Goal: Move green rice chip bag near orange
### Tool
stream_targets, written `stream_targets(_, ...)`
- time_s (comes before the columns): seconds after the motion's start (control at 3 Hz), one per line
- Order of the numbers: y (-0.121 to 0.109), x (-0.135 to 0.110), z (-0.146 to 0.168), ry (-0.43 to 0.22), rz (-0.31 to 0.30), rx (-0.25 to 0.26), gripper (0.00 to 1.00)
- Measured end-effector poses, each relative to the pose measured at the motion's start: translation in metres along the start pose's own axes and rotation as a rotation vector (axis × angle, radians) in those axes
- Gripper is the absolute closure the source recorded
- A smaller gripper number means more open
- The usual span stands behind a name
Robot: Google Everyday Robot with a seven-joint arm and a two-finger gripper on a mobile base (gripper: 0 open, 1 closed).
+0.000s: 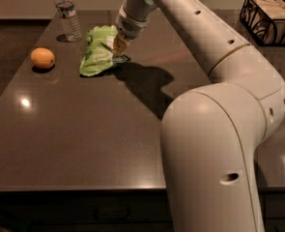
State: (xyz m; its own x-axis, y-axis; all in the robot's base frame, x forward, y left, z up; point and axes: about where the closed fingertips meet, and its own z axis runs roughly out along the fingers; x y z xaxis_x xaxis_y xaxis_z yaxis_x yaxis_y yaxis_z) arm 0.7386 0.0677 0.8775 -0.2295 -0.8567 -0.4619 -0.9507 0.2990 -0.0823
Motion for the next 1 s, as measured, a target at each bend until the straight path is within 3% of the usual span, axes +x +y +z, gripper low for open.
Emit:
stream_targets(0.67, 0.038, -0.045, 0.001, -0.045, -0.138, -0.07, 1.0)
stream_targets(1.0, 0.052, -0.062, 0.006, -0.046, -0.157, -0.08, 0.92)
